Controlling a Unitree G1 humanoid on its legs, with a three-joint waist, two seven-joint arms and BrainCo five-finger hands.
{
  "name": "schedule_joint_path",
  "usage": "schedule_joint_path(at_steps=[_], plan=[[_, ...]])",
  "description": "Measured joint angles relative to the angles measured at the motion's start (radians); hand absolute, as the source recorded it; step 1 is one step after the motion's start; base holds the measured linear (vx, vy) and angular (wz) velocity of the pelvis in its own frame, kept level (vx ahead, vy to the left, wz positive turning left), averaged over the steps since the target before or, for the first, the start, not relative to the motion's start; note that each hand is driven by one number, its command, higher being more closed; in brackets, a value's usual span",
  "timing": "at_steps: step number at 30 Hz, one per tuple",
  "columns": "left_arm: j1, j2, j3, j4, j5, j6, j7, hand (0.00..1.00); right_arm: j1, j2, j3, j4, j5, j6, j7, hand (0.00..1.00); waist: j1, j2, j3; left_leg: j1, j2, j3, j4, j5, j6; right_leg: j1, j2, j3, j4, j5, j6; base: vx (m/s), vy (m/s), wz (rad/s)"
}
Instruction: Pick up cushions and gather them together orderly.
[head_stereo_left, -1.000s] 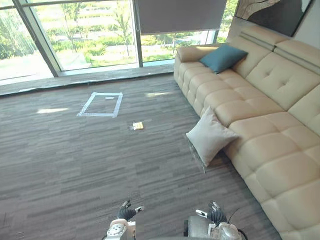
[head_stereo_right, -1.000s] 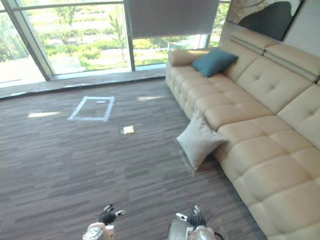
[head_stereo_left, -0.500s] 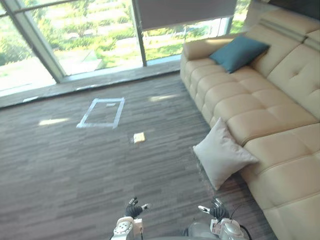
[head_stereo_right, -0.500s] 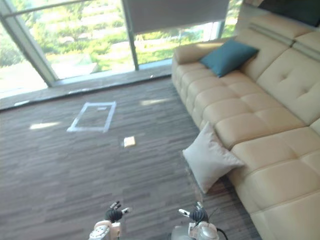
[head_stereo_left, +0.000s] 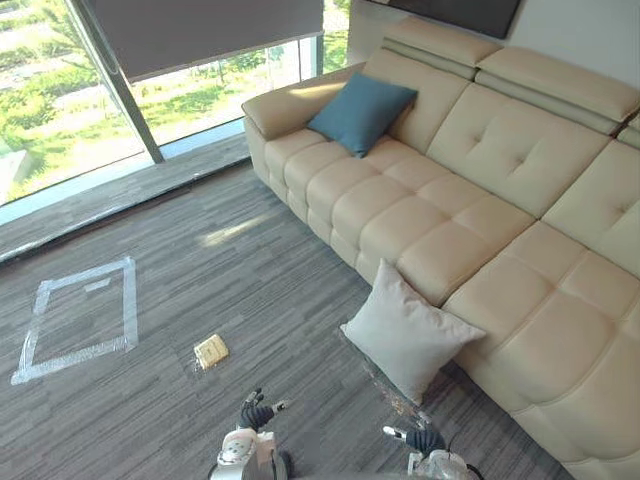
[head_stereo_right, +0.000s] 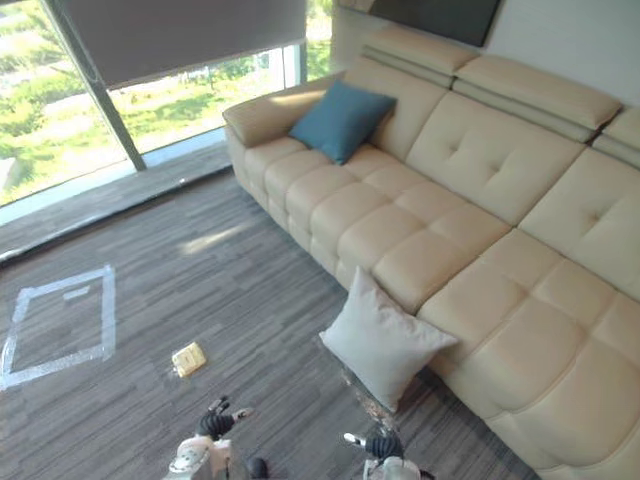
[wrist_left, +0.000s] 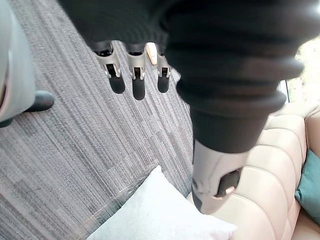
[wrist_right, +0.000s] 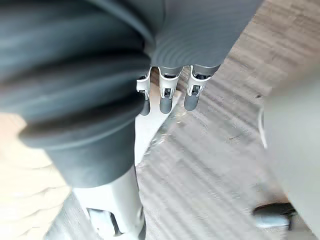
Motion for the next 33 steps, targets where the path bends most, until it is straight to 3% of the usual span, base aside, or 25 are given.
schedule_joint_path(at_steps=[1, 2, 3, 4, 5, 6, 7, 8, 10, 12, 14, 15, 17, 19, 21, 24, 25, 26, 27, 28, 30, 33], plan=[[0.000, 0.000, -0.006, 0.011, 0.000, 0.003, 0.001, 0.00, -0.007, 0.004, 0.003, -0.013, 0.000, 0.000, 0.001, 0.00, -0.001, 0.020, 0.007, 0.066, 0.005, 0.049, -0.056, 0.000, 0.000, -0.050, -0.010, -0.098, 0.025, -0.034, -0.040, 0.18, 0.179, -0.94], [0.002, 0.004, -0.011, 0.012, 0.000, 0.004, 0.001, 0.00, -0.012, 0.014, 0.011, -0.024, -0.003, -0.002, 0.006, 0.00, -0.005, 0.024, 0.007, 0.114, 0.009, 0.089, -0.111, -0.006, -0.008, -0.090, -0.027, -0.221, -0.017, -0.054, -0.071, 0.13, 0.125, -0.70], [0.001, 0.005, -0.013, 0.012, 0.000, 0.004, 0.002, 0.00, -0.014, 0.016, 0.012, -0.024, -0.005, -0.002, 0.008, 0.00, -0.006, 0.023, 0.007, 0.122, 0.011, 0.098, -0.119, -0.006, -0.009, -0.097, -0.031, -0.249, -0.030, -0.056, -0.075, 0.16, 0.047, -0.76], [0.000, 0.012, -0.034, 0.025, 0.000, 0.005, 0.001, 0.00, -0.028, 0.019, 0.011, -0.011, -0.030, -0.002, 0.014, 0.00, -0.010, 0.020, 0.007, 0.138, 0.019, 0.142, -0.140, -0.013, -0.033, -0.131, -0.043, -0.419, -0.187, -0.042, -0.106, 0.21, -0.039, -0.69], [-0.005, 0.017, -0.046, 0.036, 0.000, 0.005, 0.001, 0.00, -0.033, 0.018, 0.010, -0.003, -0.036, -0.002, 0.013, 0.00, -0.012, 0.020, 0.008, 0.143, 0.019, 0.158, -0.148, -0.014, -0.043, -0.137, -0.040, -0.483, -0.282, -0.014, -0.126, 0.18, -0.052, -0.72], [-0.007, 0.020, -0.051, 0.041, 0.000, 0.006, 0.000, 0.00, -0.037, 0.018, 0.010, 0.003, -0.037, -0.003, 0.013, 0.00, -0.013, 0.018, 0.007, 0.147, 0.018, 0.163, -0.148, -0.015, -0.047, -0.137, -0.036, -0.505, -0.333, 0.005, -0.134, 0.31, -0.123, -0.64], [-0.031, 0.022, -0.061, 0.079, 0.005, 0.010, -0.001, 0.00, -0.056, 0.001, 0.006, 0.016, -0.038, -0.003, 0.013, 0.00, -0.025, 0.030, 0.011, 0.156, 0.027, 0.170, -0.151, -0.019, -0.059, -0.117, 0.005, -0.533, -0.428, 0.048, -0.205, 0.32, -0.120, -0.76], [-0.037, 0.019, -0.095, 0.094, 0.009, 0.011, -0.005, 0.00, -0.061, -0.012, -0.007, 0.030, -0.038, -0.008, 0.013, 0.00, -0.027, 0.061, 0.015, 0.141, 0.048, 0.157, -0.143, -0.007, -0.071, -0.114, 0.049, -0.512, -0.466, 0.061, -0.215, 0.32, -0.120, -0.75], [-0.051, 0.001, -0.094, 0.109, 0.028, 0.011, -0.012, 0.00, -0.062, -0.041, -0.040, 0.051, -0.038, -0.010, 0.012, 0.00, -0.031, 0.078, 0.017, 0.169, 0.057, 0.141, -0.142, 0.019, -0.085, -0.100, 0.072, -0.493, -0.467, 0.042, -0.221, 0.27, -0.123, -0.53], [-0.058, -0.007, -0.087, 0.108, 0.032, 0.011, -0.022, 0.00, -0.039, -0.044, -0.063, 0.058, -0.038, -0.007, 0.009, 0.00, -0.035, 0.070, 0.019, 0.175, 0.069, 0.124, -0.074, 0.027, -0.097, -0.059, 0.071, -0.492, -0.480, 0.021, -0.215, 0.26, -0.146, -0.09], [-0.056, -0.018, -0.076, 0.089, 0.039, 0.008, -0.023, 0.00, -0.002, -0.041, -0.079, 0.051, -0.035, -0.008, 0.009, 0.00, -0.036, 0.055, 0.017, 0.132, 0.112, 0.109, 0.134, 0.026, -0.099, 0.017, 0.075, -0.486, -0.528, 0.010, -0.214, 0.18, -0.117, -0.14], [-0.048, -0.027, -0.063, 0.083, 0.040, 0.007, -0.024, 0.00, 0.003, -0.039, -0.080, 0.047, -0.035, -0.008, 0.011, 0.00, -0.031, 0.054, 0.016, 0.055, 0.170, 0.089, 0.346, 0.042, -0.126, 0.058, 0.093, -0.474, -0.558, 0.005, -0.217, 0.12, -0.065, -0.40], [-0.022, -0.038, -0.032, 0.049, 0.039, 0.005, -0.024, 0.00, 0.002, -0.043, -0.082, 0.046, -0.036, -0.008, 0.010, 0.00, -0.026, 0.064, 0.010, -0.019, 0.229, 0.083, 0.520, -0.009, -0.119, 0.090, 0.122, -0.413, -0.573, -0.019, -0.230, 0.18, -0.025, -0.80], [-0.018, -0.035, -0.020, 0.049, 0.038, 0.005, -0.022, 0.00, 0.001, -0.038, -0.084, 0.048, -0.035, -0.008, 0.010, 0.00, -0.023, 0.058, 0.011, -0.055, 0.223, 0.088, 0.477, -0.049, -0.109, 0.104, 0.123, -0.370, -0.593, -0.018, -0.228, 0.16, 0.035, -0.90], [-0.026, -0.034, -0.018, 0.049, 0.038, 0.003, -0.022, 0.00, 0.002, -0.038, -0.084, 0.049, -0.035, -0.006, 0.010, 0.00, -0.016, 0.057, 0.010, -0.077, 0.166, 0.027, 0.254, -0.060, -0.088, 0.115, 0.120, -0.274, -0.608, -0.016, -0.212, 0.20, 0.157, -1.26], [-0.017, -0.034, -0.017, 0.050, 0.038, 0.002, -0.021, 0.00, 0.003, -0.040, -0.081, 0.049, -0.035, -0.006, 0.010, 0.00, -0.012, 0.059, 0.009, -0.069, 0.104, -0.086, 0.026, -0.032, -0.074, 0.112, 0.119, -0.184, -0.607, -0.023, -0.179, 0.16, 0.189, -1.01], [-0.015, -0.036, -0.018, 0.052, 0.038, 0.002, -0.020, 0.00, 0.004, -0.045, -0.077, 0.049, -0.035, -0.006, 0.010, 0.00, -0.011, 0.071, 0.003, -0.069, 0.080, -0.186, -0.082, 0.030, -0.095, 0.109, 0.130, -0.136, -0.596, -0.030, -0.145, 0.25, 0.314, -1.34], [-0.014, -0.036, -0.016, 0.054, 0.038, 0.000, -0.020, 0.00, 0.006, -0.049, -0.065, 0.051, -0.036, -0.002, 0.009, 0.00, -0.004, 0.067, -0.012, -0.063, 0.060, -0.195, -0.073, 0.083, -0.101, 0.099, 0.128, -0.082, -0.579, -0.038, -0.119, 0.22, 0.269, -1.04], [-0.014, -0.034, -0.016, 0.055, 0.038, 0.000, -0.020, 0.00, 0.011, -0.046, -0.058, 0.047, -0.036, -0.003, 0.009, 0.00, -0.010, 0.061, -0.020, -0.059, 0.055, -0.193, -0.070, 0.082, -0.098, 0.097, 0.124, -0.077, -0.583, -0.034, -0.112, 0.25, 0.257, -0.73], [-0.016, -0.023, -0.011, 0.055, 0.038, -0.002, -0.020, 0.00, 0.017, -0.035, -0.043, 0.049, -0.037, -0.004, 0.011, 0.00, -0.009, 0.033, -0.028, -0.052, 0.032, -0.171, -0.073, 0.077, -0.089, 0.099, 0.098, -0.064, -0.609, -0.032, -0.100, 0.26, 0.277, -0.40], [-0.012, -0.002, -0.004, 0.060, 0.038, -0.002, -0.019, 0.00, 0.017, -0.019, -0.040, 0.049, -0.038, -0.002, 0.013, 0.00, -0.003, 0.005, -0.036, -0.043, 0.010, -0.138, -0.076, 0.068, -0.074, 0.109, 0.074, -0.030, -0.646, -0.019, -0.077, 0.22, 0.220, -0.40], [-0.012, 0.003, -0.001, 0.065, 0.039, -0.002, -0.021, 0.00, 0.015, -0.012, -0.038, 0.053, -0.038, -0.002, 0.014, 0.00, 0.012, 0.010, -0.035, -0.001, -0.001, -0.096, -0.081, 0.055, -0.054, 0.135, 0.064, 0.003, -0.667, -0.012, -0.067, 0.13, 0.109, -0.50]])
